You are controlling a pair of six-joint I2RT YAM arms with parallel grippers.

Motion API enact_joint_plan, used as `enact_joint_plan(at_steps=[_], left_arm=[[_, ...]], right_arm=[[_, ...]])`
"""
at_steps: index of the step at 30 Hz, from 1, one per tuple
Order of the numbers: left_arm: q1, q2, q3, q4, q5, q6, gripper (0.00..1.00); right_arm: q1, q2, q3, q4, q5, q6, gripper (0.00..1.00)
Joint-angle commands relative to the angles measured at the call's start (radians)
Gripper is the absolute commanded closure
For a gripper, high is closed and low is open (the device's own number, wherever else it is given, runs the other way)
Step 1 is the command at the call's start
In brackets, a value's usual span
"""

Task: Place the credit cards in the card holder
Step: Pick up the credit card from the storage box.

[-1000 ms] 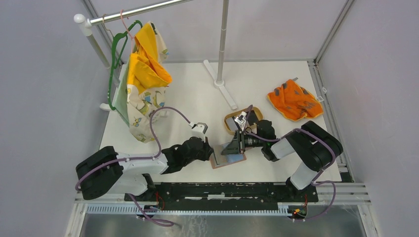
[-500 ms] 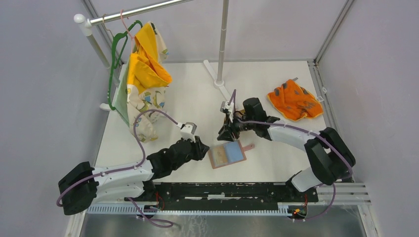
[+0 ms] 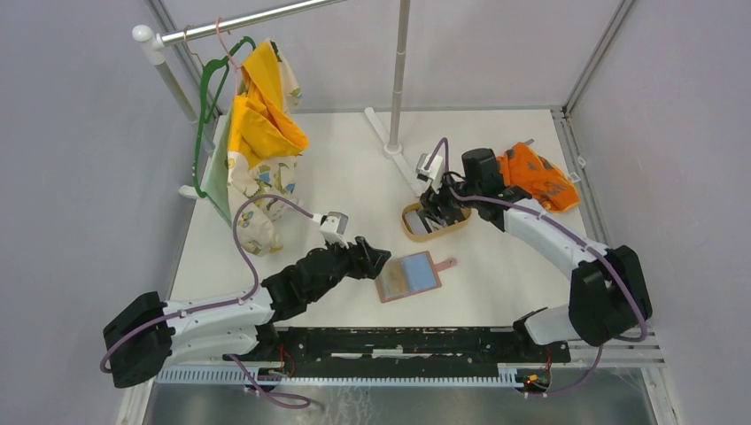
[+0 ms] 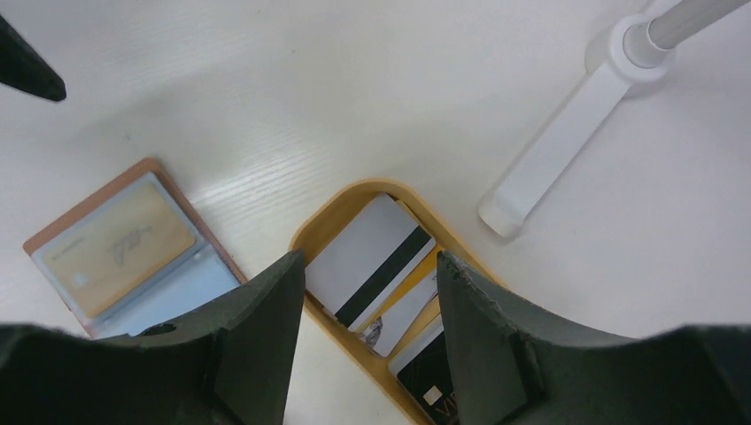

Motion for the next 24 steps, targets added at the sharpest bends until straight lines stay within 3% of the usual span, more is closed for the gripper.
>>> enact_joint_plan(at_steps=[1,10,24], left_arm=[[0.012,0.056,0.06,0.103,0.008,-0.025,0.21],[0.043,0.232,0.099,0.177,0.032,-0.066,0.21],[0.167,0.55,0.251,0.216,0.132,-0.107,0.22]], right_arm=[[-0.082,0.136,0.138,-0.008,-0.205,0.112,0.37],[-0.154,0.3,0.145,0.029,-0.296,0.214,0.35],[-0.156,0.427,0.162,0.066,-0.06,0.341,0.36]])
